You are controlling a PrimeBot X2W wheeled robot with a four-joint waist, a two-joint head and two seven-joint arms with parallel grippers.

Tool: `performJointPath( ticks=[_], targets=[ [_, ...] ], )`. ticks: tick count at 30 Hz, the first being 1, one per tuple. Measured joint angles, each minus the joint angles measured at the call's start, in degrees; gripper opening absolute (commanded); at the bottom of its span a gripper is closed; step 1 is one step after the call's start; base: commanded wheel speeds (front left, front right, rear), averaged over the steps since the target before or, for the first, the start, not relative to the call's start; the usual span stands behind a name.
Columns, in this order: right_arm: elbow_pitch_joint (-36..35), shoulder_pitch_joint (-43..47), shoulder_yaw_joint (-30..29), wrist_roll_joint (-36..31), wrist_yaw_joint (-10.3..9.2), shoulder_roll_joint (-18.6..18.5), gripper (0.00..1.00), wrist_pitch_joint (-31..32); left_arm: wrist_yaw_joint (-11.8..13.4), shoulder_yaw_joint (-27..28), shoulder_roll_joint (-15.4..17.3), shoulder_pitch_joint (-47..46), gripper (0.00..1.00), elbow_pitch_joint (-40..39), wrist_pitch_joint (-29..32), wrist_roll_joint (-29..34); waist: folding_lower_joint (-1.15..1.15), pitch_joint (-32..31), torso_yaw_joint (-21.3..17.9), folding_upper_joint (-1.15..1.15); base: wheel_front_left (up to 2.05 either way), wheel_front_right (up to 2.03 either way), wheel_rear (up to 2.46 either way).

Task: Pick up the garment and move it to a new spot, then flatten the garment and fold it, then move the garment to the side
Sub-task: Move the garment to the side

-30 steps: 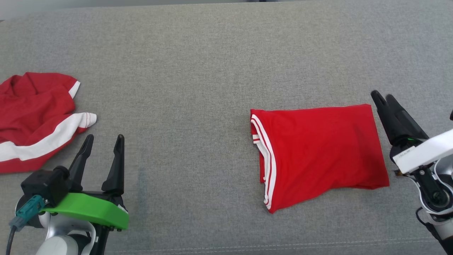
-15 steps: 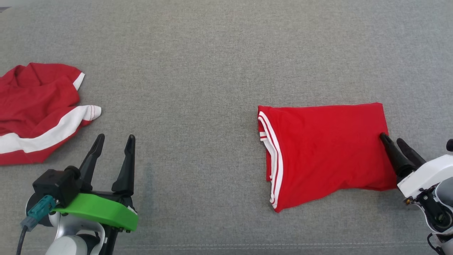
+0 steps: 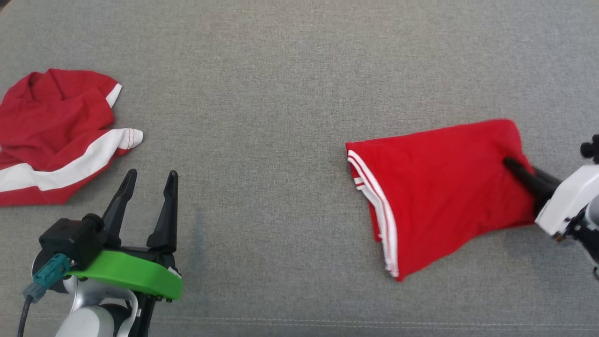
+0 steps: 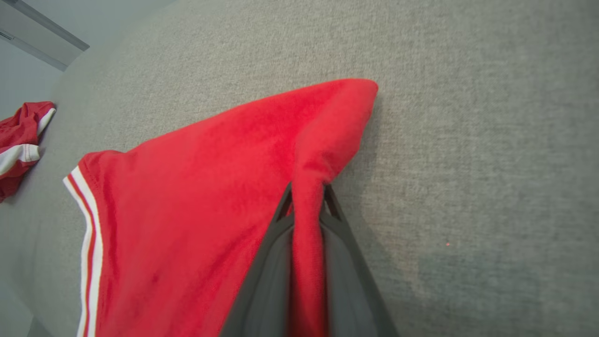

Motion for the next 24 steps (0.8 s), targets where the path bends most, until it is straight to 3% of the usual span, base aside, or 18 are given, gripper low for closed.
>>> performJointPath(
  ticks=[3,8,12,17,24],
  targets=[
    [0.4,-5.0,-1.5,-2.5,-0.32,-5.0,0.00,2.0,0.0,-0.3,0.0,-0.4,1.00,-0.6,0.5,0.2,0.00,0.8,-0.1,0.00,0.00,0.00,0.00],
    [4.6,-11.4,-5.9,-5.6,-3.81,-13.4,0.00,4.7,0.0,-0.9,0.1,-1.9,1.00,-1.4,1.7,0.6,0.00,2.5,-0.1,0.00,0.00,0.00,0.00],
    [7.9,-13.4,-7.7,-8.2,-5.99,-17.6,0.00,5.2,0.0,-1.5,0.2,-2.9,1.00,-2.5,2.5,1.3,0.00,3.9,0.1,0.00,0.00,0.00,0.00],
    [10.7,-14.5,-8.3,-10.3,-7.65,-19.7,0.00,5.2,0.0,-1.4,0.5,-3.4,1.00,-3.1,3.0,2.0,0.00,5.6,0.2,0.00,0.00,0.00,0.00],
    [14.7,-15.8,-9.1,-10.3,-8.50,-19.2,0.00,4.5,0.0,-0.3,0.7,-3.5,1.00,-4.0,3.4,2.3,0.00,8.4,-0.3,0.00,0.00,0.00,0.00]
  ],
)
